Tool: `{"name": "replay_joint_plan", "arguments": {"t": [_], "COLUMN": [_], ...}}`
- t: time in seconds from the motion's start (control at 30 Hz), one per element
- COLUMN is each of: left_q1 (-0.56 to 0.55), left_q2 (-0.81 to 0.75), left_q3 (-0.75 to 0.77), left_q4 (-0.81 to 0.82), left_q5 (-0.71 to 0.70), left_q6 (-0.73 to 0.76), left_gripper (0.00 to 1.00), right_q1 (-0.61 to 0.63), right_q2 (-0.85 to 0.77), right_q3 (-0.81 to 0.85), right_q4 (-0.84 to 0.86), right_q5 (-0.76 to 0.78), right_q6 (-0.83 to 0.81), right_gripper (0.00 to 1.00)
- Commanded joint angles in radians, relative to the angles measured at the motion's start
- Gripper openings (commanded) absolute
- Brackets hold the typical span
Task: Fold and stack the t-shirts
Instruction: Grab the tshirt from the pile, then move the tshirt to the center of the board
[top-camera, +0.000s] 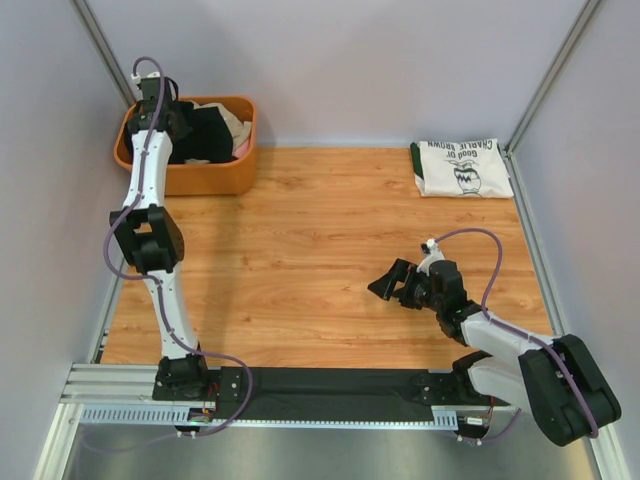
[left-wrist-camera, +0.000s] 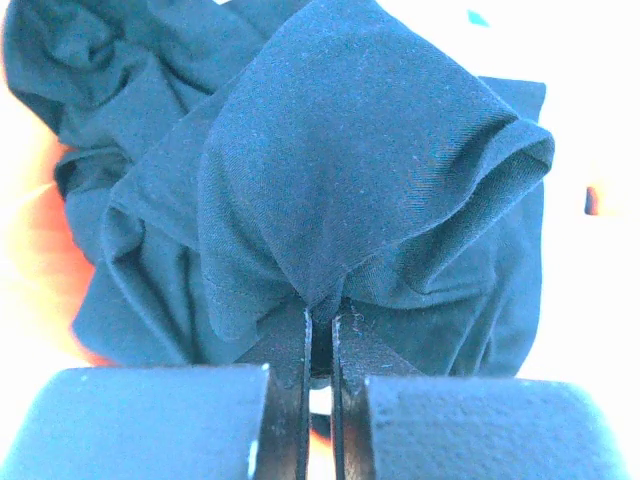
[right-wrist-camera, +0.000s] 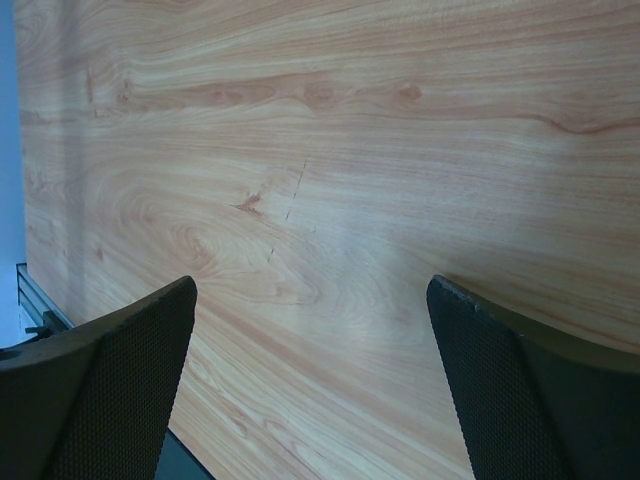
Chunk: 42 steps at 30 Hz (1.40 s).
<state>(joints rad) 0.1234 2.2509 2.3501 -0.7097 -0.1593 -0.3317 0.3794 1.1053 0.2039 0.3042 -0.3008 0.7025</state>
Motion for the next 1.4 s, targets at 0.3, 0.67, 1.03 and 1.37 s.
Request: {"name": "replay_joint_plan", "arguments": {"t": [0.3,0.67,1.03,1.37], "left_q1": [-0.431,-0.476,-0.475,-0.476], "left_q2": [-0.635,-1.077,-1.545,-1.452], "left_q3": [0.164,-0.406,-1.213,-1.407], "left_q4": [0.085,-0.095,-0.238,-0.131], "left_q5": [-0.023,-0.101,-0.092,0.092], "left_q6": [0.225,0.076,-0.190,-0.234], "left_gripper": [0.00,0.16,0.98,0.90], "right_q1": [0.006,0.006,0.006,0.033], "right_q2": [-0.041,-0.573,-0.866,-0.601], "right_q3": [-0.001,0.102,0.341,0.258], "right_q4": [0.013,-0.493,-1.022,-0.961], "right_q5": [0.011,0.149,0.183,0.068], "right_q6": [-0.009,-0.037,0.020,0.074], "right_gripper": [0.99,1.00,1.00,0.95]}}
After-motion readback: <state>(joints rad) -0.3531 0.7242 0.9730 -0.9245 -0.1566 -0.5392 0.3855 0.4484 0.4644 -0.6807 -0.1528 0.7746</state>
